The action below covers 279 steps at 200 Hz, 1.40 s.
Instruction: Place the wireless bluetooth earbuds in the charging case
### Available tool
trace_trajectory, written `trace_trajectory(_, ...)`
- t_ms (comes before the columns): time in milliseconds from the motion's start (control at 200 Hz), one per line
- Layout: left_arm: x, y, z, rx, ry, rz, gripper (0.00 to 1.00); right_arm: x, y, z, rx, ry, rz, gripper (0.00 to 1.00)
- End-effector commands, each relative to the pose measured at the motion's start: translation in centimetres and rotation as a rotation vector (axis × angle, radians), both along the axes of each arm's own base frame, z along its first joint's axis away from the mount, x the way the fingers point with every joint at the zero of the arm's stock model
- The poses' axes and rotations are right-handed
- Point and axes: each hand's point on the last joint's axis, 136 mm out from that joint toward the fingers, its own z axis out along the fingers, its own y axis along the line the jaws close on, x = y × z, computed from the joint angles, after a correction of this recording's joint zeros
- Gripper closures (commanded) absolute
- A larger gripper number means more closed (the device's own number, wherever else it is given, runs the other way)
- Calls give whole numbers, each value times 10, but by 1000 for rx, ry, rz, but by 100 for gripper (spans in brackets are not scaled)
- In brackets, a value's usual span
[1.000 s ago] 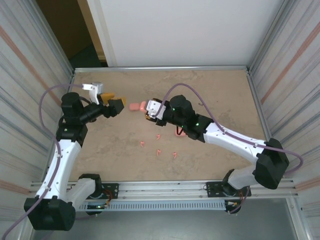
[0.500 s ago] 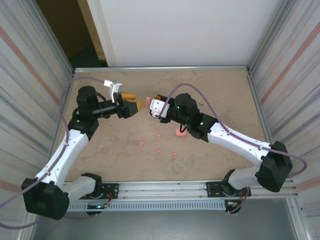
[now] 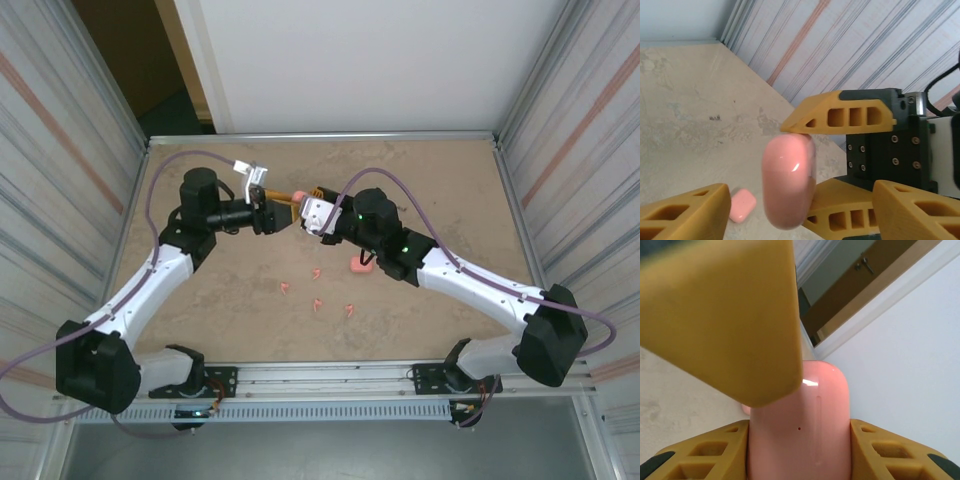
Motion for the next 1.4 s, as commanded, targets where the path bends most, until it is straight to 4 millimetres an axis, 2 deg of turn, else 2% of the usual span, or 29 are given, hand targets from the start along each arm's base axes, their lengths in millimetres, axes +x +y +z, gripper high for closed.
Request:
trace_trajectory(0, -3, -6, 21, -35, -49, -47, 32, 2, -7, 22, 62, -39, -27, 61)
trace_trajectory(210, -1, -8, 18, -29, -40, -58, 41, 2, -6, 26, 74, -41, -25, 61)
trace_trajectory(601, 0, -15, 12, -32, -24, -83, 47, 3, -6, 27, 86, -39, -27, 61)
trace_trajectory(1107, 1, -18, 13, -41, -22, -97, 75, 1, -6, 25, 82, -21, -13, 60)
trace_trajectory(1208, 0, -17, 14, -45, -28, -96, 79, 2, -8, 24, 88, 1, -15, 58)
trace_trajectory(1393, -2, -16, 20, -51, -51, -93, 86, 1, -13, 24, 100, 29, -17, 49)
